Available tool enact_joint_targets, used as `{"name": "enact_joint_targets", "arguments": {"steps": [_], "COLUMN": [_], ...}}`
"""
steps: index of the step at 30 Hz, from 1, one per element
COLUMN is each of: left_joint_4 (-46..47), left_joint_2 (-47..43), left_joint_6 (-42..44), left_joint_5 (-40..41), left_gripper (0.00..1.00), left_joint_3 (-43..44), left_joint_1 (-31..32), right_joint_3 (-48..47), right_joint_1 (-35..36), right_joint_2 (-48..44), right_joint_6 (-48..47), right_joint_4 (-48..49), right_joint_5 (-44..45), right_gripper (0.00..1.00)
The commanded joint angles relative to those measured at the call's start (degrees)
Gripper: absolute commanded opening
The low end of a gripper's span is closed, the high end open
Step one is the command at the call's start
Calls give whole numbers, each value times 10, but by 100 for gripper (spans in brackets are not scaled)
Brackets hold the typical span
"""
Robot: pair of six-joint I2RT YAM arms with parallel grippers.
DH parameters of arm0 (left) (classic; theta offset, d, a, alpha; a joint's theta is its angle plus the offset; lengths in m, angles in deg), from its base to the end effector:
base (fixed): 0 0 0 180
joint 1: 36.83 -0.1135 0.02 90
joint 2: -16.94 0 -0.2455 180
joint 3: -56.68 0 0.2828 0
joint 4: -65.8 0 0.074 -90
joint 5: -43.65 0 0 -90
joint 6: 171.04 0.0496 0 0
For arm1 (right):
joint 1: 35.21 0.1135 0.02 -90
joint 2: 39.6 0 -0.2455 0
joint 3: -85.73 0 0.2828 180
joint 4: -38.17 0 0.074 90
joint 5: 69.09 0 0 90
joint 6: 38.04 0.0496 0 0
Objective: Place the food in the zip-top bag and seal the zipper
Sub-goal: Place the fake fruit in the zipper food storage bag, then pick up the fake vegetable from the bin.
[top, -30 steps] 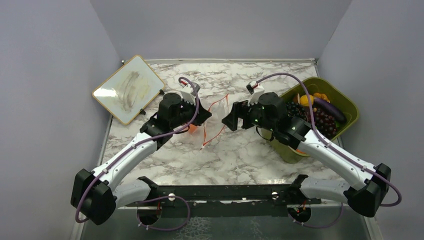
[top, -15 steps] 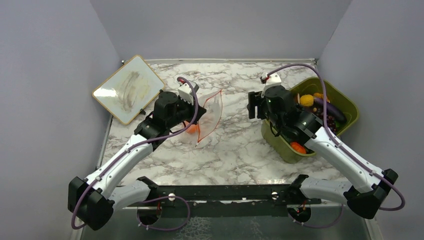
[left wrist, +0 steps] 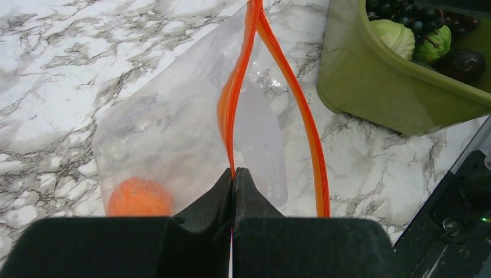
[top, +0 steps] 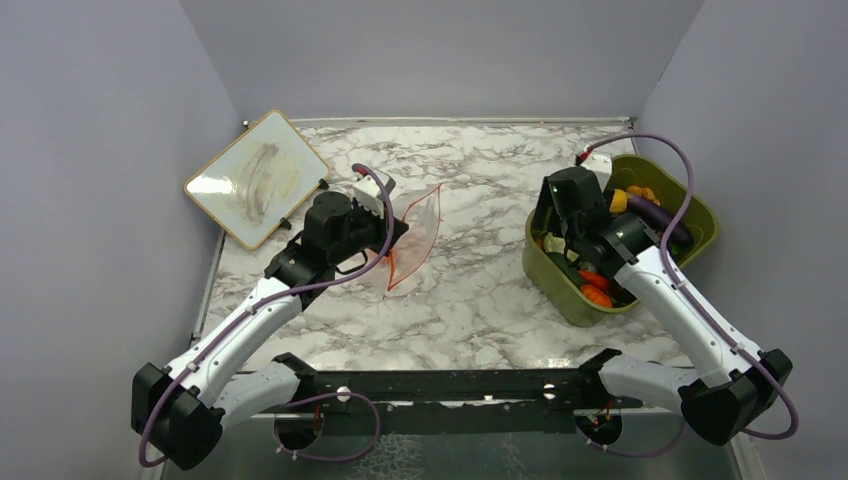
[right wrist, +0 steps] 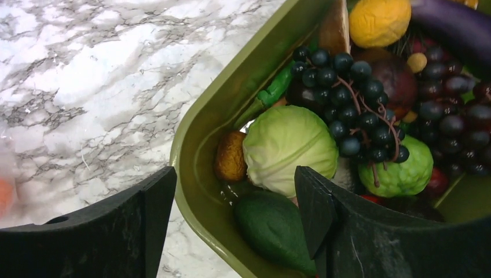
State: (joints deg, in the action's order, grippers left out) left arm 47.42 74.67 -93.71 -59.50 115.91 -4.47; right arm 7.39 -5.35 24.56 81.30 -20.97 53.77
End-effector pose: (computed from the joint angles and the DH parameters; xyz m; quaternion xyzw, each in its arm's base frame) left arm 0.2378 -0.1640 0.2930 0.2036 0.7745 -0.3116 0.5114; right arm 0.2467 0.1106 0.3220 0.1043 0.8865 -0.0457 0.4485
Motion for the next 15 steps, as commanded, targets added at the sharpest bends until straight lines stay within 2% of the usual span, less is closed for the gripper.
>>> {"name": "enact_joint_targets", "arguments": {"steps": [1,7,15], "left_joint_4": [10,6,9], "left_joint_2": [-17,-19,-20], "left_joint_6": [16,19,21], "left_joint_5": [23,21,24], "left_gripper": [0,0,0], "left_joint_3": [-9,-6,-9], "left_joint_1": [0,0,0], "right_joint_3": [16,35,37], "right_joint_1": [-20,-108,-146], "right_joint_2": [-8,1,55], "right_joint_6": [100,110,194], "right_joint_4": [-32,-26,-73], "right_joint_5": [48,20,-14], "right_gripper": [78,91,93]}}
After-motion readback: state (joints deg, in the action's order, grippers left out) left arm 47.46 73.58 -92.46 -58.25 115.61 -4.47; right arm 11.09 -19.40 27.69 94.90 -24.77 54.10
